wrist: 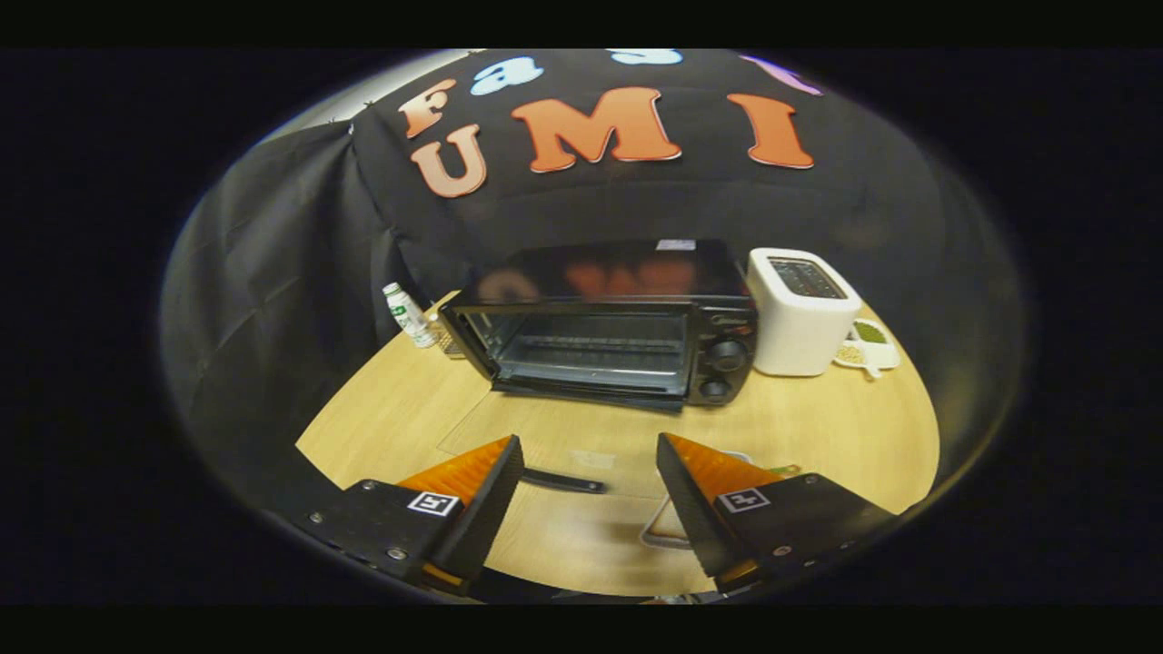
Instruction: Open the toaster oven, put the food inside, and close the toaster oven door.
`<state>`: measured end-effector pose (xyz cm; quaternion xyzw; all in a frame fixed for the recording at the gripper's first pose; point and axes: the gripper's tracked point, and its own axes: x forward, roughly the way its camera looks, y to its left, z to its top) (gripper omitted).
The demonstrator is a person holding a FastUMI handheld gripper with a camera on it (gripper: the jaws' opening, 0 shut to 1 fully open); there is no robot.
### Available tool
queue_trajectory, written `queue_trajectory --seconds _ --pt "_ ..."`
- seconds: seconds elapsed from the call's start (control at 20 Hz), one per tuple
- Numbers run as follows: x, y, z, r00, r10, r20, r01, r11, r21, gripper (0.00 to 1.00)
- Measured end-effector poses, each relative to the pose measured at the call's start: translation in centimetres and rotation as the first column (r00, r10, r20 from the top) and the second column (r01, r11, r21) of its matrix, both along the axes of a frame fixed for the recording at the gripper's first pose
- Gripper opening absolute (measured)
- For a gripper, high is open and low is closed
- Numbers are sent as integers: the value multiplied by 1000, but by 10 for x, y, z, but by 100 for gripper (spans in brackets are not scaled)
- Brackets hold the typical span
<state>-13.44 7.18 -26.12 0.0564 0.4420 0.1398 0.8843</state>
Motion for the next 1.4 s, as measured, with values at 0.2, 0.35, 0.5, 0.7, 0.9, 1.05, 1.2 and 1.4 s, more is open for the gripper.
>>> queue_trajectory --seconds 0.2,0.35,0.5,0.7,0.9,1.05,1.2,1.4 --pt "-6 -62 -11 997 -64 -32 61 996 -71 94" --pt "-24 -89 -38 987 -104 -119 94 992 -84 96" --pt "-44 -108 -69 970 -136 -201 122 989 -79 96" --pt "-65 -114 -114 927 -180 -329 181 983 -26 98" --pt "-65 -97 -132 900 -188 -393 233 970 70 98" --pt "-65 -83 -133 874 -189 -447 274 953 131 72" --pt "-62 -79 -124 847 -206 -491 312 939 145 47" --pt "-48 -77 -99 875 -207 -437 286 950 123 35"
